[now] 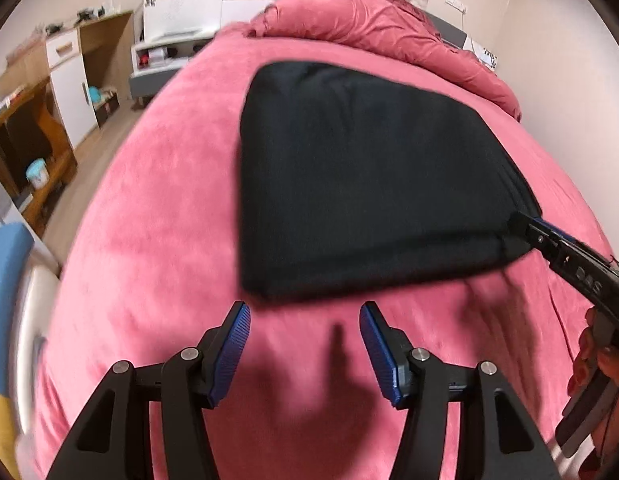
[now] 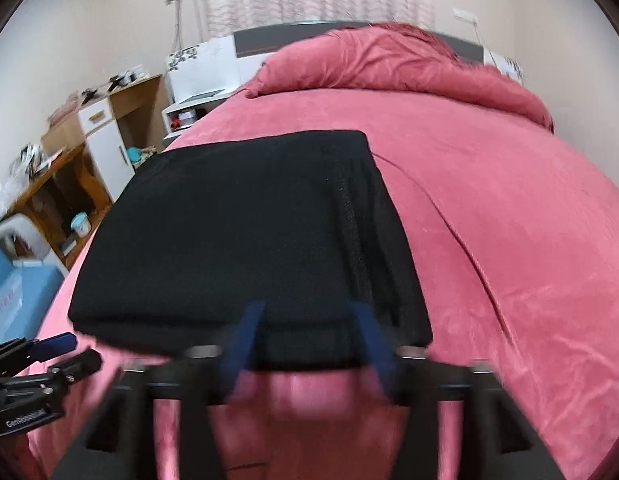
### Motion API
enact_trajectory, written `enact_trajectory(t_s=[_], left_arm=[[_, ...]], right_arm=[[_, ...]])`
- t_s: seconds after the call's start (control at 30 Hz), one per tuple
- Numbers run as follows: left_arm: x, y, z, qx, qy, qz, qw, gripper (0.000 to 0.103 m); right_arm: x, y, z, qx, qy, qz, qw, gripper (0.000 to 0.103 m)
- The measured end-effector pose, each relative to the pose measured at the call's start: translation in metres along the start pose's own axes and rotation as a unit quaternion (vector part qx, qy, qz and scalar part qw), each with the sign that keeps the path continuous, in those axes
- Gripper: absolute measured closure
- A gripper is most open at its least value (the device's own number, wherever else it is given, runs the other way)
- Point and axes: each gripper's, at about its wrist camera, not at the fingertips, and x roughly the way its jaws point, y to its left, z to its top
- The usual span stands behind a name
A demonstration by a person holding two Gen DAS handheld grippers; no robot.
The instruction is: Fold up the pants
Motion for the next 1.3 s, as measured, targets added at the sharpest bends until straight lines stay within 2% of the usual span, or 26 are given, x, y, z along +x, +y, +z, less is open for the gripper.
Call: enact_trajectory(t_s=[0.03,0.1,0.2,0.37,0.6,0.63,0.77,0.9,1.1,1.3], left_arm=[[0.0,0.0,-0.004,-0.004,0.003,-0.003,1.0,0.045],[-0.001,-0.001,-0.013,-0.008,0.003,-0.002,1.0,0.045],[-0.005,-0.005,-0.027,-0.007,-0.005,0.013,0.9999,0.045],[-0.022,-0.015,-0.046,0.006,-0.027,0.069,0.9972,0.045],[-0.04,-0.027,-0.061,0.029,-0.047,0.14,0.9885,0.045],[-0.044,-0.029,-0.063,0.035,-0.055,0.141,0.9878,0.045],[-0.059,-0.029,-0.066,0.031,-0.081,0.1,0.9912,0.045],[-0.072,-0.025,-0.07,0.016,-0.1,0.087,0.9911,0.045],[-0.08,-0.022,-0.072,0.006,-0.11,0.08,0.9907,0.045],[-0.08,-0.026,-0.077,0.011,-0.106,0.084,0.9907,0.045]], right_arm=[[-0.005,0.003,-0.005,-0.004,-0.007,-0.005,1.0,0.02],[-0.016,0.007,-0.018,-0.005,-0.012,-0.003,1.0,0.02],[-0.022,0.005,-0.037,0.016,0.009,0.008,1.0,0.018],[-0.034,-0.001,-0.064,0.065,0.024,0.02,0.997,0.0],[-0.059,0.005,-0.089,0.062,-0.001,-0.011,0.998,0.0],[-0.059,0.007,-0.09,0.061,-0.001,-0.015,0.998,0.0],[-0.068,0.012,-0.099,0.058,-0.014,-0.049,0.997,0.0],[-0.075,0.012,-0.103,0.05,-0.027,-0.071,0.996,0.0],[-0.094,0.019,-0.102,0.034,-0.069,-0.073,0.994,0.0],[-0.091,0.018,-0.103,0.028,-0.06,-0.074,0.995,0.0]])
